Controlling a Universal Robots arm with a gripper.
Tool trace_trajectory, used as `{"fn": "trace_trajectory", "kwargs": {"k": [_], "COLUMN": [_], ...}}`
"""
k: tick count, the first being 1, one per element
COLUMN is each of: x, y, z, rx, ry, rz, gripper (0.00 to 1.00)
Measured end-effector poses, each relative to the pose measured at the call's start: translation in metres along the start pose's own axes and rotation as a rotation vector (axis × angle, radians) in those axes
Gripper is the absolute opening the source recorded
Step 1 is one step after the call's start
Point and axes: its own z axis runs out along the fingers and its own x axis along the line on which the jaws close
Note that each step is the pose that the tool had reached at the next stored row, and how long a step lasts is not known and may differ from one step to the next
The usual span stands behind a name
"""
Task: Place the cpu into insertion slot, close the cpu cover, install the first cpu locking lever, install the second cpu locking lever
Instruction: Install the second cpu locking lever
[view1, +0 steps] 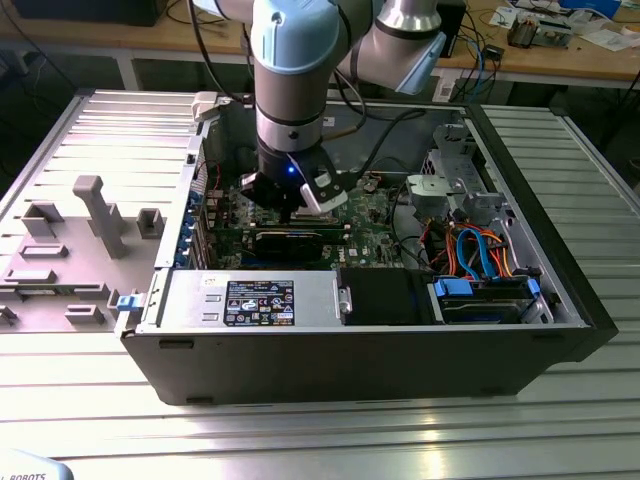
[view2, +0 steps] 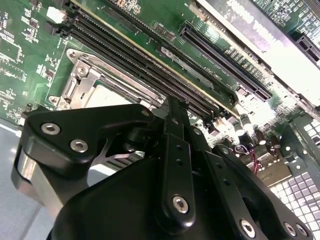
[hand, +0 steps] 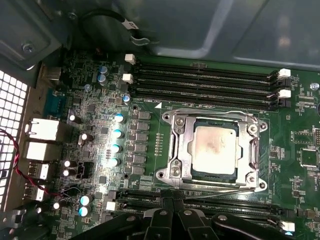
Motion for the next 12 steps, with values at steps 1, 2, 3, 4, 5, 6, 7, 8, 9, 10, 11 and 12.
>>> {"fn": "trace_trajectory", "kwargs": {"k": [1,2,3,4,5,6,7,8,9,10,11,12], "x": [0.0001,0.0001,0.0001,0.0001,0.0001,0.0001,0.0001,0.0001,0.0001,0.0001,0.0001,0.0001], "y": [-0.0004,-0.0005,-0.0007,-0.001,-0.0012,-0.0012,-0.0013,-0.0012,-0.0012,-0.0013,-0.0013,-0.0013], "z": [0.0,0.0001,0.0002,0.0003,0.0004,0.0005,0.0006,0.0007,0.0007,0.0007,0.0007,0.0008], "rx": [-0.0013,-0.0017,-0.0019,-0.002,-0.002,-0.0019,-0.0026,-0.0037,-0.0055,-0.0074,-0.0089,-0.0103], "ry": [0.0001,0.0,0.0001,0.0003,0.0005,0.0007,0.0008,0.0005,0.0003,0.0002,0.0,-0.0001], "rz": [-0.001,-0.001,-0.002,-0.002,-0.003,-0.003,-0.003,-0.003,-0.003,-0.003,-0.003,-0.003], "gripper": [0.11,0.11,0.11,0.11,0.11,0.11,0.11,0.11,0.11,0.11,0.11,0.11]}}
